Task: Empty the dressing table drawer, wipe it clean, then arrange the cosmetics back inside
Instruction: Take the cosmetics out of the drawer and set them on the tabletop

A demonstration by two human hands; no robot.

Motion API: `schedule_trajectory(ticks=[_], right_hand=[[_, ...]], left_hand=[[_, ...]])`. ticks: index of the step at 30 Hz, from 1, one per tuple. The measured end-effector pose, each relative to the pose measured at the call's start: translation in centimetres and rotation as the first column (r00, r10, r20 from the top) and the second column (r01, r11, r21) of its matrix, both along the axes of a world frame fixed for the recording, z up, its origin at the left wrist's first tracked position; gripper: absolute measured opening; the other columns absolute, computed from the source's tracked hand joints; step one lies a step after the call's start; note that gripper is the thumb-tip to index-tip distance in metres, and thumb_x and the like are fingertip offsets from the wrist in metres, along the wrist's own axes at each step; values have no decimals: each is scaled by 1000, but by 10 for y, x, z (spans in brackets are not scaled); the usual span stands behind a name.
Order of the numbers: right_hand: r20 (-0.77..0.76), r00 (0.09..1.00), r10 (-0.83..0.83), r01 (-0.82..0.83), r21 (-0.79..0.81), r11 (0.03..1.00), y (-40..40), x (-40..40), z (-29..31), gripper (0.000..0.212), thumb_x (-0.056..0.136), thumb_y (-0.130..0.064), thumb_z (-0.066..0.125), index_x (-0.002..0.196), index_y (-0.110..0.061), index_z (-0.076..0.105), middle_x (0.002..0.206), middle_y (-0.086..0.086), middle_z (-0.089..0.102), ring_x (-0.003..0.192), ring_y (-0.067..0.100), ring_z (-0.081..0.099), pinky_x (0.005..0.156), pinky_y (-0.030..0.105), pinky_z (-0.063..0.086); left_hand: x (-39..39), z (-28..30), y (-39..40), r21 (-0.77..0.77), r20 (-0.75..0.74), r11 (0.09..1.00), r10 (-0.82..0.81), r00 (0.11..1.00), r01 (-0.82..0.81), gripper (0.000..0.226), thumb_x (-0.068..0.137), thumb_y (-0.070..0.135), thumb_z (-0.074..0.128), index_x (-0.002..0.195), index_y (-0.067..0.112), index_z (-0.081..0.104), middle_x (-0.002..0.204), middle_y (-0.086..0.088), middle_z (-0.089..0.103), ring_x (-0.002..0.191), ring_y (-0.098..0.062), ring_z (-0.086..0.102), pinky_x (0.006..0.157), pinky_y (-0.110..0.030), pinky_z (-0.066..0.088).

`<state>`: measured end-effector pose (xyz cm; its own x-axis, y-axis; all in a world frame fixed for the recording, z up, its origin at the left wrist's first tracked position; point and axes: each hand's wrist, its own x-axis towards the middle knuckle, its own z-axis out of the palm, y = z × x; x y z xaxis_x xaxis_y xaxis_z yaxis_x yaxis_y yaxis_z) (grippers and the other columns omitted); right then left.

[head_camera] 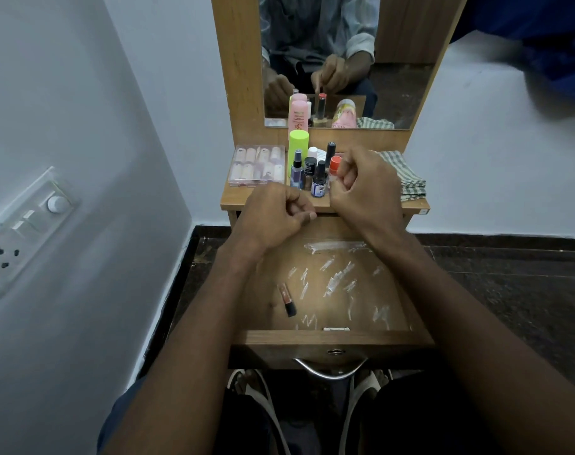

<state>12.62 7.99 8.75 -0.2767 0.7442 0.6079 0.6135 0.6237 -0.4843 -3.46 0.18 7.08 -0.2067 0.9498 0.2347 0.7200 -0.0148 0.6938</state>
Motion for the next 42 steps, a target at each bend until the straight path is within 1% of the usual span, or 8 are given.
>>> schedule_trajectory(ticks=[7,11,16,22,28,30,34,42], right_hand=[[473,821,318,7,-567,824,-33,-10,-12,10,86,-22,74,80,-15,69,77,3,72,70,20,74,63,38,63],[529,685,500,-59,-644,763,-59,-25,-31,27,86,-37,80,78,-18,62,77,0,67,71,17,66,55,31,51],[608,581,541,13,-672,740,-76,-38,-59,28,79,-28,86,93,-13,67,86,3,65,75,18,67,53,27,49],[490,669,559,-2,-751,660,-75,-42,-57,8,89,-7,71,95,-2,69,87,15,72,63,23,76,59,33,65],[369,878,305,-1,-636,772,-40,-34,-45,8,85,-19,70,90,-13,73,88,5,73,84,24,71,79,41,63],[313,915,254,-2,-625,780,-34,-34,-43,6,83,-17,71,87,-18,75,85,0,73,86,21,69,80,36,60],[262,938,227,-18,-617,786,-31,-33,-46,7,83,-14,73,86,-21,74,81,-4,72,86,19,69,79,35,58],[232,940,250,-66,-596,800,-33,-35,-47,8,84,-15,75,86,-23,75,78,-5,71,81,15,67,69,30,55]], left_hand=[[-5,-16,-14,-620,-83,779,-180,980,91,18,83,1,83,91,17,82,78,6,78,72,-10,76,66,-23,59],[-8,-24,-13,-591,-238,806,-129,963,-37,25,80,3,84,99,19,82,96,5,73,94,-14,69,84,-31,58],[-15,-12,-17,-510,-191,847,61,980,-152,25,82,-2,77,86,21,86,76,8,77,69,-11,73,77,-34,66],[-18,-10,-23,-339,-226,867,302,926,-366,11,86,17,83,90,28,84,95,6,78,92,-18,71,91,-43,61],[-25,-11,-24,-233,-238,839,440,866,-491,15,84,21,87,84,33,77,98,5,76,98,-22,70,85,-41,60],[-27,-13,-25,-233,-293,841,419,859,-489,25,83,22,88,103,37,80,109,3,76,104,-25,69,84,-39,58],[-24,-18,-26,-257,-402,845,349,847,-470,45,83,28,88,124,40,76,120,1,74,110,-28,68,82,-37,52],[-19,-20,-25,-206,-418,854,365,832,-478,29,80,22,88,108,28,82,108,-3,77,99,-28,70,76,-37,54]])
